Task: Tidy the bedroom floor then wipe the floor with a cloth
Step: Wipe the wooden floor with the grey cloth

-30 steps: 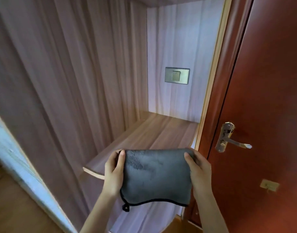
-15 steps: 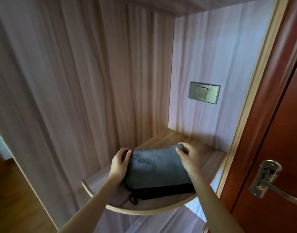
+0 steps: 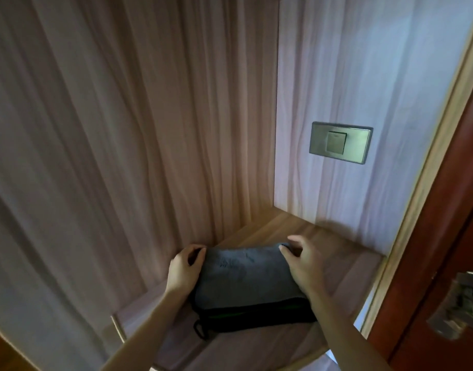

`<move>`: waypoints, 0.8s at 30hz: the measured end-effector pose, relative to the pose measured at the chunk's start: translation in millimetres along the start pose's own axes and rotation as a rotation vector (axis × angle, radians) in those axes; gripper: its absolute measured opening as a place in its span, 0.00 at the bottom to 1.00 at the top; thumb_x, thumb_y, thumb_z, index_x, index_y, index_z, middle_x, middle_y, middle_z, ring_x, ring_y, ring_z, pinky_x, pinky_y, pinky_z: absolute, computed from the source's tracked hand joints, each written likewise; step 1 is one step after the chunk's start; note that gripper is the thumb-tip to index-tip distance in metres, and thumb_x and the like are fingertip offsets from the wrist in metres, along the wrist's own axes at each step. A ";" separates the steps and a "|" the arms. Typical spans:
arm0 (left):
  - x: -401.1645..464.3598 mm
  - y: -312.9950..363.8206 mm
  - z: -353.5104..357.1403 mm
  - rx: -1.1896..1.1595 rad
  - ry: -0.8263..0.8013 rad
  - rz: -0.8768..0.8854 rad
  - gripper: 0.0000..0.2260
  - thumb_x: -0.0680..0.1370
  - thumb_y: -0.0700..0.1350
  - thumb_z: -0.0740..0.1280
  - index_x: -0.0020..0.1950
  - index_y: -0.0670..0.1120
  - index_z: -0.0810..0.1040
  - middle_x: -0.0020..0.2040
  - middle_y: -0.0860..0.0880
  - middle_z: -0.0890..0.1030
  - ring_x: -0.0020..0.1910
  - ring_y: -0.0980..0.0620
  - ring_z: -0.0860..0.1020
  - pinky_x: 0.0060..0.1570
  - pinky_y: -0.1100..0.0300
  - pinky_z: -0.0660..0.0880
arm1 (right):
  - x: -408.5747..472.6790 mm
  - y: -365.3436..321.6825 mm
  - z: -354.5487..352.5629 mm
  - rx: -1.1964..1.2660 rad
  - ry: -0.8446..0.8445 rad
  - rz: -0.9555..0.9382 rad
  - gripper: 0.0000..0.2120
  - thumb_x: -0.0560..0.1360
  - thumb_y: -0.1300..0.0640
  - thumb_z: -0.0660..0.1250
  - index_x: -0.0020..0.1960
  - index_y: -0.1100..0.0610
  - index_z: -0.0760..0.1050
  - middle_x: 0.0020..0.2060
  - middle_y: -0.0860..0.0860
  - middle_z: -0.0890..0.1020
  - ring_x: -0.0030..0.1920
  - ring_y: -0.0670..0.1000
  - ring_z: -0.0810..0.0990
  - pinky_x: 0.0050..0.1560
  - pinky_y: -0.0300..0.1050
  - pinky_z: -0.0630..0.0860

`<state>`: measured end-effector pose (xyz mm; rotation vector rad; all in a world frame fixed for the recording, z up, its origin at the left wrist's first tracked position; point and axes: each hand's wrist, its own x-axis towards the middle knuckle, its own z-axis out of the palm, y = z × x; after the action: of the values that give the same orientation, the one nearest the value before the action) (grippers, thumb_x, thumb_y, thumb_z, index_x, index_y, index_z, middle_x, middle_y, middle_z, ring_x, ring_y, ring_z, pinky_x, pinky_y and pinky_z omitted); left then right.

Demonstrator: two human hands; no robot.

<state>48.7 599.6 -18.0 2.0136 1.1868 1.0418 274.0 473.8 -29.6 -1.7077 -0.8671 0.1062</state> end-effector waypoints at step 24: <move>-28.4 9.2 -8.6 0.265 -0.332 0.249 0.30 0.72 0.59 0.46 0.65 0.48 0.74 0.66 0.51 0.74 0.66 0.52 0.72 0.63 0.65 0.65 | -25.4 -26.2 -20.1 -0.869 -0.370 -0.279 0.23 0.81 0.50 0.46 0.68 0.59 0.70 0.68 0.55 0.72 0.66 0.55 0.71 0.65 0.48 0.66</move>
<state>37.0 570.9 -15.7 2.4745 0.9537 0.6459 252.8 444.4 -9.1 -2.3776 -1.5714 -0.1793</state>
